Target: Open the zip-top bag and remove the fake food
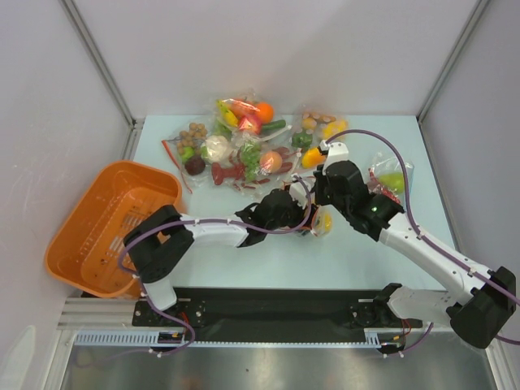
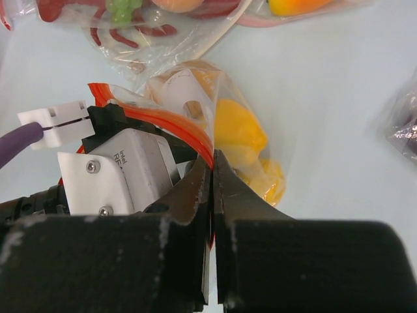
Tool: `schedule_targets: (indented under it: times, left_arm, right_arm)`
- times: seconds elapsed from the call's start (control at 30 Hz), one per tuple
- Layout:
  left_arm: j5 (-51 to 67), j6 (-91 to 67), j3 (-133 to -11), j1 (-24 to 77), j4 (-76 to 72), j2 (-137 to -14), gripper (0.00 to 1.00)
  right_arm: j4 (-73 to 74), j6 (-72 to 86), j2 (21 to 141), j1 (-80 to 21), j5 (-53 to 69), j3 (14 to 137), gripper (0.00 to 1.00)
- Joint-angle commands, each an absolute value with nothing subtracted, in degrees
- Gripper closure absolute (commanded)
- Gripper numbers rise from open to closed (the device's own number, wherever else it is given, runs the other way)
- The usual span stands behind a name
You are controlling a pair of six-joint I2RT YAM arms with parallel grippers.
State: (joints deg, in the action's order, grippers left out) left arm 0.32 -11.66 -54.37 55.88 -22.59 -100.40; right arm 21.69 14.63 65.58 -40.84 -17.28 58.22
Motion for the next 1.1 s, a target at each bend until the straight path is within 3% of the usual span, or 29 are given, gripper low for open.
schedule_targets:
  times: [0.0, 0.6, 0.8, 0.93, 1.07]
  left_arm:
    - [0.70, -12.30, -58.01, 57.04, -28.04, -101.42, 0.25]
    - [0.88, -13.88, -63.37, 57.48, -29.18, -107.31, 0.27]
    - [0.18, -13.98, -62.67, 57.57, -30.94, -106.96, 0.59]
    - [0.18, -13.97, -60.74, 57.66, -33.21, -105.65, 0.70]
    - [-1.67, -13.98, -58.37, 57.66, -34.45, -103.72, 0.88]
  right_arm:
    - [18.64, 15.91, 64.60, -40.96, -14.77, 57.66, 1.00]
    - [17.67, 16.70, 65.04, -40.69, -12.92, 56.60, 1.00]
    - [17.93, 16.96, 64.60, -40.17, -12.92, 55.64, 1.00]
    - [18.02, 16.96, 63.81, -39.29, -12.75, 54.93, 1.00]
    - [18.19, 16.96, 63.46, -38.59, -12.57, 54.32, 1.00]
